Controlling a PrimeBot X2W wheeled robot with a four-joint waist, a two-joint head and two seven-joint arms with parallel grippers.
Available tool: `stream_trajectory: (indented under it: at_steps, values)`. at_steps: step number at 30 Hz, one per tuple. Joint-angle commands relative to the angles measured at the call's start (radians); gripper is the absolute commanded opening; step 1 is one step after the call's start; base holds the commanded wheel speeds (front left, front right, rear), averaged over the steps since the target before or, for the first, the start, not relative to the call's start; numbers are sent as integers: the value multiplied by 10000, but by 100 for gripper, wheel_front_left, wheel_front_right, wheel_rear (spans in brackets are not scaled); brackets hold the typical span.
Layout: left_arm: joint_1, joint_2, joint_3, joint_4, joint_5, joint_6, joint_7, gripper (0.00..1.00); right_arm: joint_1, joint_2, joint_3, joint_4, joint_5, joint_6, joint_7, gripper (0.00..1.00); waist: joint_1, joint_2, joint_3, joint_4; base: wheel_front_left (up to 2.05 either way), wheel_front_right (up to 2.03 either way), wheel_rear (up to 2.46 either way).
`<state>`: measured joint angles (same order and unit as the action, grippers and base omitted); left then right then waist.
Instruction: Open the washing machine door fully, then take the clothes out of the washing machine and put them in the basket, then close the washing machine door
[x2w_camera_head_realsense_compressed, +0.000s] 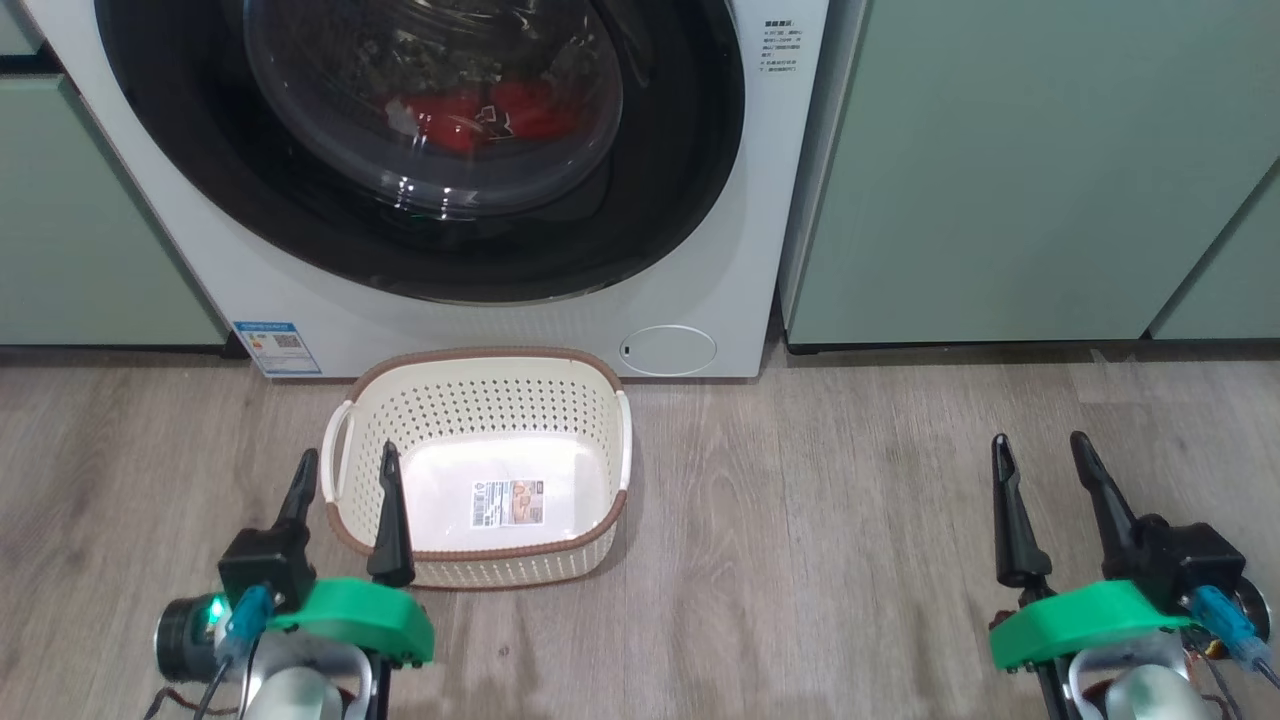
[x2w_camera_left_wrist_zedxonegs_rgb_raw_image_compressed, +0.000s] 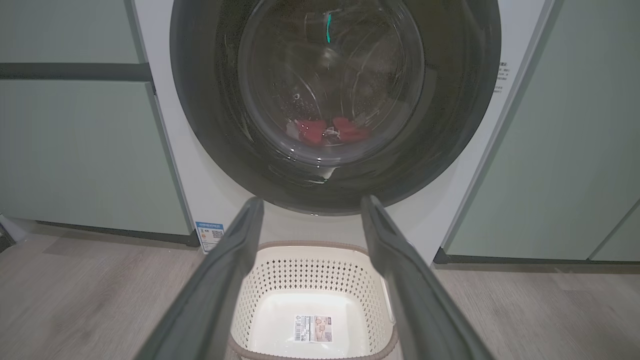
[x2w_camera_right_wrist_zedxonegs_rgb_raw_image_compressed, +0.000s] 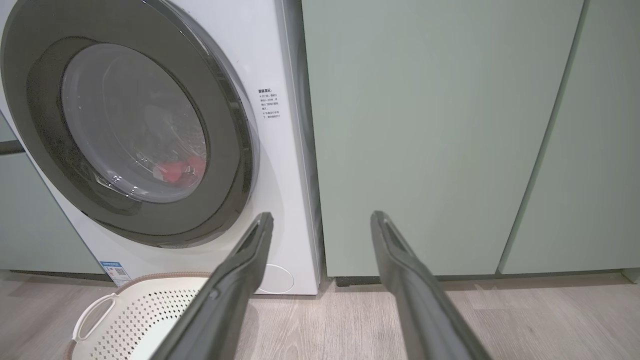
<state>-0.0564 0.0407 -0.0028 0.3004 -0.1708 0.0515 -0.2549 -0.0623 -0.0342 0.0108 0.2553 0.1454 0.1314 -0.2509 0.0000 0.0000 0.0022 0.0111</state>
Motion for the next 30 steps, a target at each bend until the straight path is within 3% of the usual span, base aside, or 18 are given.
stream_trajectory:
  at_steps: [1,14,15,16,17,18,23,30]
  values:
    - [-563,97,374,-269,-28,-41,-68,100,-431,-160,203,-274,38,-7,-109,100,0,0,2,2,0,0,0]
    - [-541,96,250,-210,-83,-102,-68,100,-420,-160,288,-194,98,-7,-109,100,0,0,-7,37,0,0,0]
    - [-537,96,231,-209,-91,-109,-68,100,-431,-160,301,-179,120,-7,-109,93,0,0,-3,45,0,0,0]
    - [-526,96,206,-213,-105,-113,-68,100,-445,-160,334,-153,157,-7,-109,69,0,0,0,55,0,0,0]
    - [-509,96,177,-221,-122,-113,-68,100,-471,-160,372,-104,210,-7,-109,28,0,0,5,67,0,0,0]
    - [-484,96,140,-228,-144,-112,-68,100,-513,-160,368,-84,333,-7,-109,0,0,0,18,83,0,0,0]
    - [-439,95,-103,-211,-268,-125,-68,100,-1081,-160,65,226,1253,-7,-109,0,0,0,186,249,0,0,0]
    - [-496,95,-590,-130,-393,-185,-68,100,-2756,-225,-336,1596,3944,-7,-109,0,0,0,703,725,0,0,0]
